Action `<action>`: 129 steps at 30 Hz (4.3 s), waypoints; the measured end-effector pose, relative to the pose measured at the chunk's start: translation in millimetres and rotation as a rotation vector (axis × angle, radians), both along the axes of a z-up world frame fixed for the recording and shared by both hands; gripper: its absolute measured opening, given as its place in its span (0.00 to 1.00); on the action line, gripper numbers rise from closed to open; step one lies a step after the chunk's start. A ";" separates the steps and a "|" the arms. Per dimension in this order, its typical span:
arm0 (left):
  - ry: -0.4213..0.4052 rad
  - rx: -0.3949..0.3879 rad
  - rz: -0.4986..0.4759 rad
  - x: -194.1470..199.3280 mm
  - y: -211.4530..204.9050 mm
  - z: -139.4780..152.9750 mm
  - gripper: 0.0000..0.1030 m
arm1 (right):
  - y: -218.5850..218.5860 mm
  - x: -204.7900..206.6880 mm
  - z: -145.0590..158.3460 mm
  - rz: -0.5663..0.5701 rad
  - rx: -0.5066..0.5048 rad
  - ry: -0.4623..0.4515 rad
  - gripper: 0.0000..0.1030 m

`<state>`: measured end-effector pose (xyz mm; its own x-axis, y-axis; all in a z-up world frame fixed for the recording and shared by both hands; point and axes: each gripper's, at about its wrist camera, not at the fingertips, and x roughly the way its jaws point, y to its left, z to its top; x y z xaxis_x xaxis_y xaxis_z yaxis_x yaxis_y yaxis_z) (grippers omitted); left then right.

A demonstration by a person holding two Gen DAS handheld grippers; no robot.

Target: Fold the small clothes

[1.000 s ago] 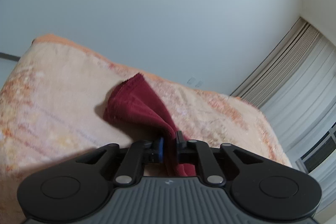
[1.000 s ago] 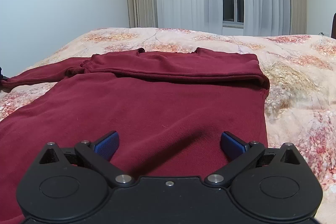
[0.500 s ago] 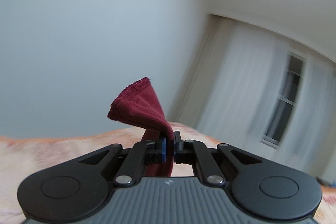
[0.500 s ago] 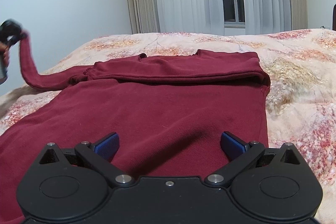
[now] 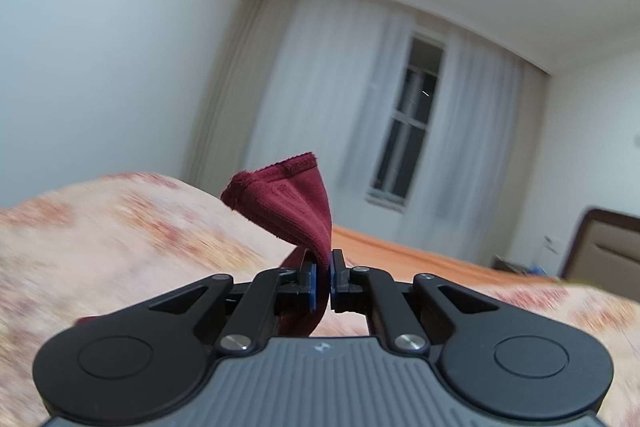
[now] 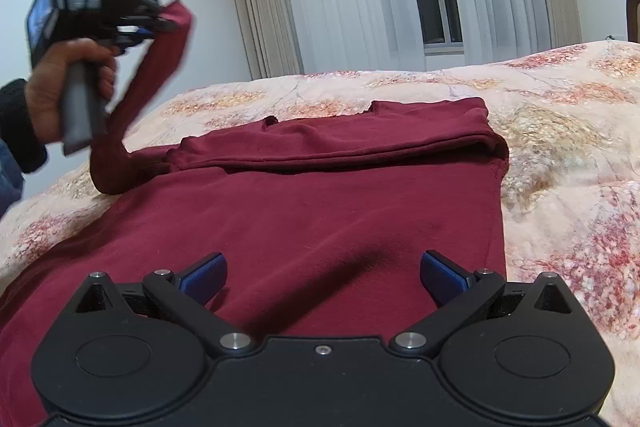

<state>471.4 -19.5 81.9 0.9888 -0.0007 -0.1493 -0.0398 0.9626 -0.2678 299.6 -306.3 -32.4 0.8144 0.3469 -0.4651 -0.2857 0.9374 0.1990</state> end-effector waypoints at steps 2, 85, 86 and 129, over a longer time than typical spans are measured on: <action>0.020 0.022 -0.055 4.5 -17.5 -8.0 0.05 | -1.6 -1.5 0.3 -0.006 0.011 -0.003 1.00; 0.455 0.313 -0.083 -67.1 65.4 -104.1 1.00 | 21.1 155.7 -8.0 -0.281 -0.244 -0.064 1.00; 0.481 0.360 -0.055 -62.8 58.6 -107.0 1.00 | 21.1 155.7 -8.1 -0.280 -0.242 -0.064 1.00; 0.486 0.144 0.198 -75.3 94.3 -94.4 1.00 | 4.5 141.1 7.7 -0.239 -0.161 -0.015 1.00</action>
